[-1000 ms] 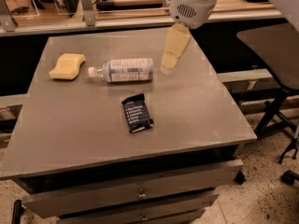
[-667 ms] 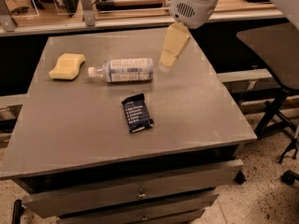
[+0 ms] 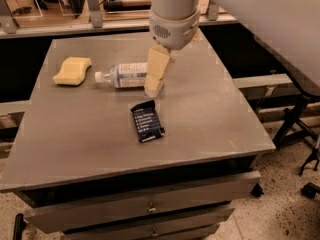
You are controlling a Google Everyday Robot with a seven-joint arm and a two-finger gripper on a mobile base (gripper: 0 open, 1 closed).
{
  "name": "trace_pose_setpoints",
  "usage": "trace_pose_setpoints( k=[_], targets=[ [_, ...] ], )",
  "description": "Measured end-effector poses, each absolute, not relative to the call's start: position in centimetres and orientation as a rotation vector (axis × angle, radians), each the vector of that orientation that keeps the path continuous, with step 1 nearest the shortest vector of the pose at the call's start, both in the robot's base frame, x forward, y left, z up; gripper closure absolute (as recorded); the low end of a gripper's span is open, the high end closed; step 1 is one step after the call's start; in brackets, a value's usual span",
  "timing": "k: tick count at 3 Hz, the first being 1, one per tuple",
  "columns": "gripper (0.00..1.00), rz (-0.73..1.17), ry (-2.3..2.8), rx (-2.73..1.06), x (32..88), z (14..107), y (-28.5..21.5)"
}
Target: Pick rxbar blueberry
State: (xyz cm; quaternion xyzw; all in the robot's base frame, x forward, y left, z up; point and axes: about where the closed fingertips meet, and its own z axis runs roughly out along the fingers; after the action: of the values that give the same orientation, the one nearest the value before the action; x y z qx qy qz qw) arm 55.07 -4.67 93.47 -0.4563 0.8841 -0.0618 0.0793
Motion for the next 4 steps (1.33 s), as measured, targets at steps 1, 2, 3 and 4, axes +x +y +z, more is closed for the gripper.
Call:
trace_pose_setpoints(
  k=[1,2,3,4],
  targets=[
    [0.0,-0.238,2.753,-1.23,55.3,92.2,-2.2],
    [0.0,-0.195,2.858,-0.993,54.5,91.8,-0.9],
    [0.0,-0.172,2.823,-0.985,55.3,91.9,-0.3],
    [0.0,-0.169,2.824,-1.0,55.1,91.0,0.4]
  ],
)
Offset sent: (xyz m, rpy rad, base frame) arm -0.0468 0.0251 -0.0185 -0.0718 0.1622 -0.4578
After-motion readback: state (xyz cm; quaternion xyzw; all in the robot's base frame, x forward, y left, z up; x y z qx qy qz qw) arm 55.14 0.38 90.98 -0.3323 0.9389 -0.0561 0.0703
